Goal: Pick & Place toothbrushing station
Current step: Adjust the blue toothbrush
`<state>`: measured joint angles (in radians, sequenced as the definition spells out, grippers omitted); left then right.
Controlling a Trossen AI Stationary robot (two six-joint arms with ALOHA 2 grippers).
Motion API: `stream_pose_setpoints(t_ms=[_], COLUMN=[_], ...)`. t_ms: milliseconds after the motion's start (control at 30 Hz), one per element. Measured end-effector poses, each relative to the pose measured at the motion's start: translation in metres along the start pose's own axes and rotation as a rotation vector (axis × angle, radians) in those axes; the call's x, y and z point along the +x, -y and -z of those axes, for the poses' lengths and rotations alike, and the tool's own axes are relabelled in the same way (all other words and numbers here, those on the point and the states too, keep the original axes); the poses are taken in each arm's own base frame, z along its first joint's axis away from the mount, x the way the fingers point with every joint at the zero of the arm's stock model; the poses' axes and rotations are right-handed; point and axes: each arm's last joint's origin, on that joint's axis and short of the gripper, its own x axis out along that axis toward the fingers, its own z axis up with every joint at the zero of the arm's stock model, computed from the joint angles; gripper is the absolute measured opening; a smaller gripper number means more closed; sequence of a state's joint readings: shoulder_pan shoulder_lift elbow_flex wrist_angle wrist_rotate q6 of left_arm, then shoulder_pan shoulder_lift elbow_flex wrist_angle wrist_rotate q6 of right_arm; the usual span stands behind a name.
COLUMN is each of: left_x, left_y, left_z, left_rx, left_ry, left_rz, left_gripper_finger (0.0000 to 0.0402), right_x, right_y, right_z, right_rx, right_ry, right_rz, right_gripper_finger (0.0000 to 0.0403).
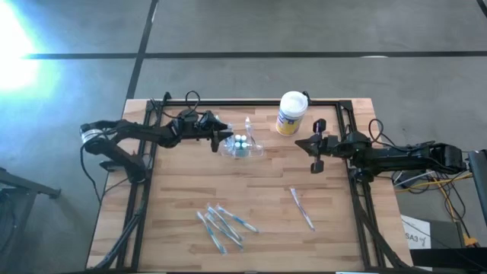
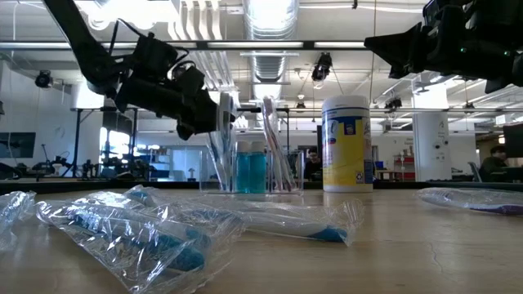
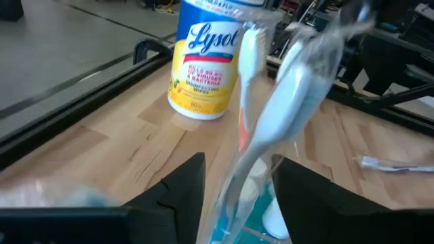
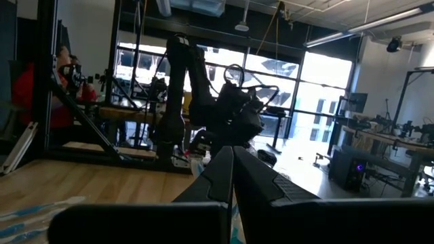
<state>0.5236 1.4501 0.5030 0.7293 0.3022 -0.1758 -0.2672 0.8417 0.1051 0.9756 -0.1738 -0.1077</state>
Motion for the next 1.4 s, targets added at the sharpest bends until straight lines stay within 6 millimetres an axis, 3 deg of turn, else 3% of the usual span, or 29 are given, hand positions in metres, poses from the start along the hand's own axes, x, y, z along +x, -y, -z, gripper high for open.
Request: stream_pose_setpoints(t_ms=[433,567,667,833,1100,1400], left_x=[-0.047,-0.063,-0.070,-0.079,-0.072,-0.037], left_y=[0.022,0.032,0.046,0.078,0.107,0.102], left_z=[-0.040,-0.043,-0.037,-0.024,0.001,0.029], left_rx=[0.200,0.228,0.281,0.354,0.377,0.307], left_ry=[0.074,0.041,0.023,0.042,0.012,0.001], left_rz=[0.004,0.018,0.083,0.240,0.298,0.131], left_gripper_finger=[0.0177,0.0171,0.0134,0.0017,0.0005,0.0003], right_x=[0.000,0.000,0.000,0.000,0.000,0.000], right_y=[0.000,0.000,0.000,0.000,0.000,0.000], right_z=[0.000,0.000,0.000,0.000,0.000,-0.001], right_rx=[0.003,0.003,0.003,0.003,0.003,0.021], right_ry=[0.000,0.000,0.000,0.000,0.002,0.007], right_rz=[0.000,0.000,0.000,0.000,0.000,0.000], right_gripper_finger=[0.0008,0.0008,0.0008,0.0008,0.0008,0.0008])
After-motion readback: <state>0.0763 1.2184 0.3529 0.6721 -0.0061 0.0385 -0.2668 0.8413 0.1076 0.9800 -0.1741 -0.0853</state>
